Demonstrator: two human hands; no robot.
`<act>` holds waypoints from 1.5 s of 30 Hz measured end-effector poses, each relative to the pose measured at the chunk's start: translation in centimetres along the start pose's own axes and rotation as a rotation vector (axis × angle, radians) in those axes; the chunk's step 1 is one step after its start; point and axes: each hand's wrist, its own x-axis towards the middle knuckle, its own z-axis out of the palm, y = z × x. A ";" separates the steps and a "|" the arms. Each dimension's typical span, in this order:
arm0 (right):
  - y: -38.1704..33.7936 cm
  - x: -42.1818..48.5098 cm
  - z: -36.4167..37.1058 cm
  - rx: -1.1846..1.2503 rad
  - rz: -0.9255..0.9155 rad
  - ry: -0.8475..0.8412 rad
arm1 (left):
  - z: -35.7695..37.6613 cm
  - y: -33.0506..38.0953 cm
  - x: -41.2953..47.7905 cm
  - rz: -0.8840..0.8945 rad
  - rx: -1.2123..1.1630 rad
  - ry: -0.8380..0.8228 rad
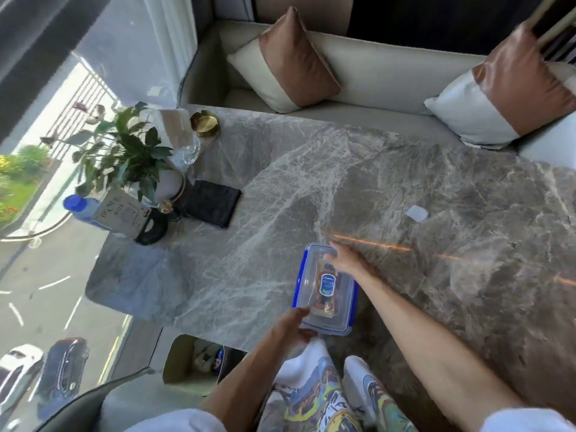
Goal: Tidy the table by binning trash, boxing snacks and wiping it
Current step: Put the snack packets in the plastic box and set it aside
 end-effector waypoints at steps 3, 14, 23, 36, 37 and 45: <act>1.2 -0.7 -0.6 0.060 0.068 0.094 | 0.3 1.3 0.6 0.177 0.075 0.124; 8.3 -6.8 2.5 0.784 0.362 0.267 | 0.9 4.6 3.0 0.604 0.576 0.360; 7.8 -6.5 2.5 0.804 0.246 0.173 | -1.0 4.1 1.3 0.579 0.556 0.329; -18.7 -4.0 10.2 0.315 -0.076 0.019 | -24.5 10.2 -3.7 0.663 0.068 0.481; -21.3 -3.6 11.6 0.273 -0.100 -0.010 | -26.8 10.3 -4.0 0.652 -0.003 0.488; -37.0 -1.1 21.4 0.059 -0.276 -0.189 | -37.8 10.1 -4.2 0.552 -0.457 0.554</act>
